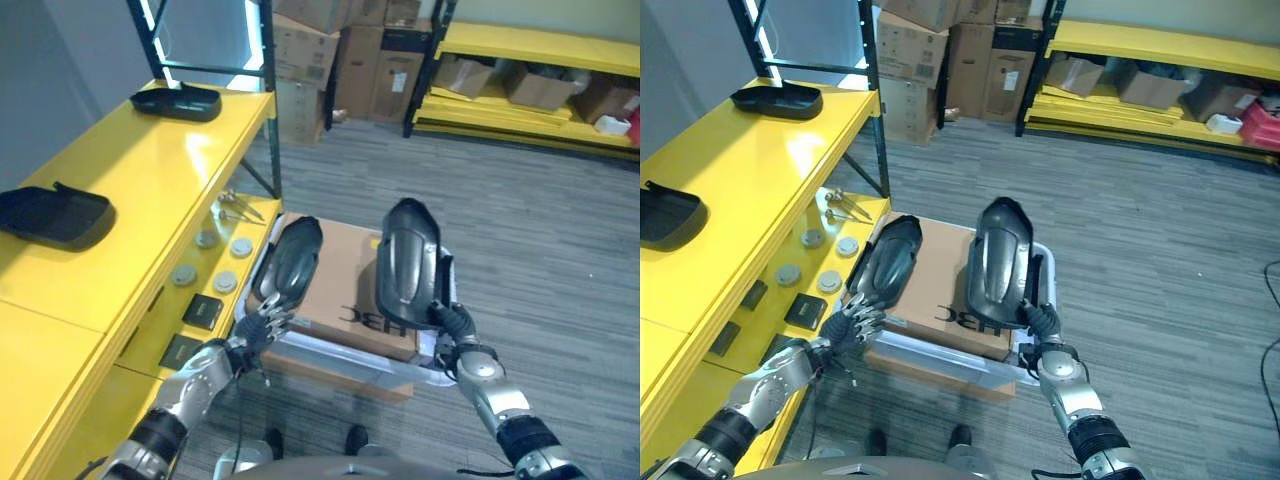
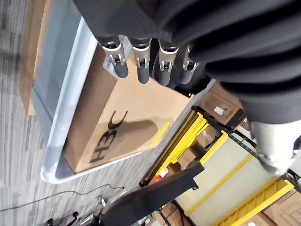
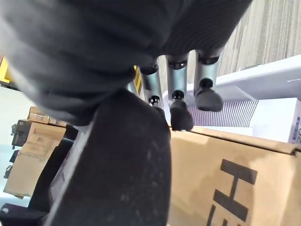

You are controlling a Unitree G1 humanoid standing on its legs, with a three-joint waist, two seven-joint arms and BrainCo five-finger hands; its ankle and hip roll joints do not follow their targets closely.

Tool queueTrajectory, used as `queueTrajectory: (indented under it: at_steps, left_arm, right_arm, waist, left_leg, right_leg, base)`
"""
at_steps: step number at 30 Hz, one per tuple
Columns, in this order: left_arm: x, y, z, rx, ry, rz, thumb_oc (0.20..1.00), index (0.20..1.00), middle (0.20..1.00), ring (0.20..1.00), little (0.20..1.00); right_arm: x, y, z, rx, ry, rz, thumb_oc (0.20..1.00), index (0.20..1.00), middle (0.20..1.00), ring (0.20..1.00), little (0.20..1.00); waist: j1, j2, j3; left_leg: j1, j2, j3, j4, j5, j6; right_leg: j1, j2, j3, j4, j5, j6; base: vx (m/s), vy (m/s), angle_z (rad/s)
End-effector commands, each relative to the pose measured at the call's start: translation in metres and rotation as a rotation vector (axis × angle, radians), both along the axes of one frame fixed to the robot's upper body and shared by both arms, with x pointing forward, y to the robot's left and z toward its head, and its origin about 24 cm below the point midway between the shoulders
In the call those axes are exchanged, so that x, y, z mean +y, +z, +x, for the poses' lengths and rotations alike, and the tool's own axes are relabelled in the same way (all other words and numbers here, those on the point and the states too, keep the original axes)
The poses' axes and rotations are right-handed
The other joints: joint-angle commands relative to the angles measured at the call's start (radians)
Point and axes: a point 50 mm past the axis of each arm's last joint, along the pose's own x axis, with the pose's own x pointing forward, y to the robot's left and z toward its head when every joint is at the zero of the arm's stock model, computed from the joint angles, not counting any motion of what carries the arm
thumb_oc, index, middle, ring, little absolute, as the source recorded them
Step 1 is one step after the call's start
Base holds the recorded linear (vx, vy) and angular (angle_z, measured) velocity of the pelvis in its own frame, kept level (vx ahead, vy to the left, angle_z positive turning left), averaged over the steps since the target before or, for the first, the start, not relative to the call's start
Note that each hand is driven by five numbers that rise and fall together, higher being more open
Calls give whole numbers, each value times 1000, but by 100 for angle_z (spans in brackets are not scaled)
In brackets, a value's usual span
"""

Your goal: Move parts from the plastic box to the shelf.

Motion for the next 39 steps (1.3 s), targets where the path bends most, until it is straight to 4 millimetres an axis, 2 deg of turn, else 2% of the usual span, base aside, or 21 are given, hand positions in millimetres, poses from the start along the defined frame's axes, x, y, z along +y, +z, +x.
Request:
queueTrajectory:
  at_steps: [1, 11, 19, 23, 29, 36, 39]
  left_arm:
    - [-17, 10, 20, -25, 21, 14, 1000, 1000, 1000, 1000, 1000]
    - [-55, 26, 48, -26, 42, 57, 1000, 1000, 1000, 1000, 1000]
    - [-71, 43, 60, -86, 41, 82, 1000, 1000, 1000, 1000, 1000]
    - [-73, 54, 68, -131, 74, 87, 1000, 1000, 1000, 1000, 1000]
    - [-64, 67, 82, -208, 138, 120, 1000, 1000, 1000, 1000, 1000]
    - [-66, 69, 82, -246, 117, 132, 1000, 1000, 1000, 1000, 1000]
    - [-75, 75, 80, -285, 72, 75, 1000, 1000, 1000, 1000, 1000]
  right_arm:
    - [14, 45, 34, -216, 99, -24, 200, 200, 200, 200, 200]
    - [58, 62, 63, -233, 167, 47, 200, 200, 200, 200, 200]
    - [76, 75, 76, -244, 204, 71, 200, 200, 200, 200, 200]
    - [78, 79, 80, -231, 217, 71, 200, 200, 200, 200, 200]
    - [73, 70, 80, -184, 234, 61, 200, 200, 200, 200, 200]
    - [77, 62, 76, -154, 256, 74, 200, 200, 200, 200, 200]
    - [81, 55, 75, -117, 242, 86, 200, 200, 200, 200, 200]
  waist:
    - [17, -19, -34]
    - [-16, -22, -66]
    - [-29, -12, -78]
    - [-34, -9, -83]
    - [-41, -4, -91]
    - [-43, -3, -93]
    - [-41, -1, -89]
  left_leg:
    - [-27, 97, 10, 81, -60, -58]
    - [-6, 110, 29, 105, -71, -65]
    - [5, 110, 27, 100, -73, -68]
    - [8, 110, 27, 97, -73, -70]
    - [12, 111, 27, 84, -63, -74]
    - [11, 107, 20, 71, -56, -73]
    - [13, 103, 15, 64, -54, -72]
  right_leg:
    - [7, -69, 55, 17, -35, 101]
    - [21, -62, 77, 34, -57, 95]
    - [24, -59, 78, 45, -69, 97]
    - [26, -56, 77, 47, -74, 97]
    - [27, -52, 69, 47, -76, 96]
    - [22, -49, 65, 47, -74, 97]
    - [22, -49, 61, 46, -73, 97]
  base:
    - [-3, 3, -16]
    - [22, 13, -12]
    - [23, 10, -6]
    - [6, 2, -5]
    - [5, 2, -9]
    - [-5, -1, 0]
    - [-26, 2, 0]
